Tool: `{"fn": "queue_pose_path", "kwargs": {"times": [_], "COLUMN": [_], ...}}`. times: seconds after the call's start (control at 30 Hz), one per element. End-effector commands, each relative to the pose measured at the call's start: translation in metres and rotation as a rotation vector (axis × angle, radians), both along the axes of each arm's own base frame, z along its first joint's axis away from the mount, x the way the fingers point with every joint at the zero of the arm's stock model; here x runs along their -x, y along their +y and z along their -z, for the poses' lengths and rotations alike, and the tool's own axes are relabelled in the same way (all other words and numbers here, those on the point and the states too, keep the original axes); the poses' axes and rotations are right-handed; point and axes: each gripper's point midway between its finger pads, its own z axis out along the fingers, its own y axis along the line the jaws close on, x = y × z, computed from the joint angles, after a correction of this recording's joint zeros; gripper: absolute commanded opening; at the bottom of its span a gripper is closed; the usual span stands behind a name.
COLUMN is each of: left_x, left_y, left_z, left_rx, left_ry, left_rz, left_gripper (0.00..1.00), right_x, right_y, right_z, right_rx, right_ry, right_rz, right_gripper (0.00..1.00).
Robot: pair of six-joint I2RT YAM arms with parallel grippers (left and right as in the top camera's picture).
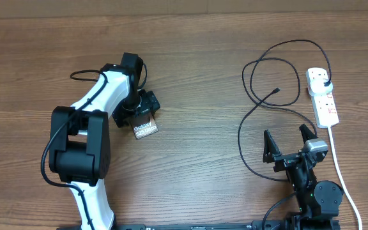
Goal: Plug charger to phone and switch on socket
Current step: 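Lower the left gripper and grasp the phone's short edge, then lift the phone upright with the left gripper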
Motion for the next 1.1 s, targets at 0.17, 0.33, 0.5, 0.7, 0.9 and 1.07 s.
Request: {"fn": "queue_pose_path", "kwargs": {"times": [0.17, 0.33, 0.5, 0.7, 0.9, 1.07], "left_x": [0.019, 0.017, 0.015, 0.012, -0.006, -0.019], "left_y": [0.004, 0.004, 0.004, 0.003, 0.000, -0.002], "left_z": [0.052, 0.053, 0.053, 0.044, 0.017, -0.006], "left_rx": [-0.006, -0.007, -0.006, -0.006, -0.003, 0.001], "left_ry": [0.123, 0.115, 0.107, 0.111, 0.096, 0.077], "left_rz": [0.058, 0.039, 0.040, 0.041, 0.053, 0.069], "left_gripper": [0.98, 0.87, 0.79, 0.75, 0.69, 0.69], "right_x": [0.000, 0.000, 0.000, 0.000, 0.000, 0.000], "right_y": [0.002, 0.002, 0.002, 0.002, 0.002, 0.002], "right_z": [0.002, 0.002, 0.002, 0.002, 0.002, 0.002], "right_rx": [-0.003, -0.003, -0.003, -0.003, -0.003, -0.003], "right_ry": [-0.001, -0.001, -0.001, -0.001, -0.001, -0.001], "right_rz": [-0.011, -0.010, -0.011, -0.011, -0.011, -0.010], "right_gripper": [1.00, 1.00, 1.00, 1.00, 1.00, 1.00]}}
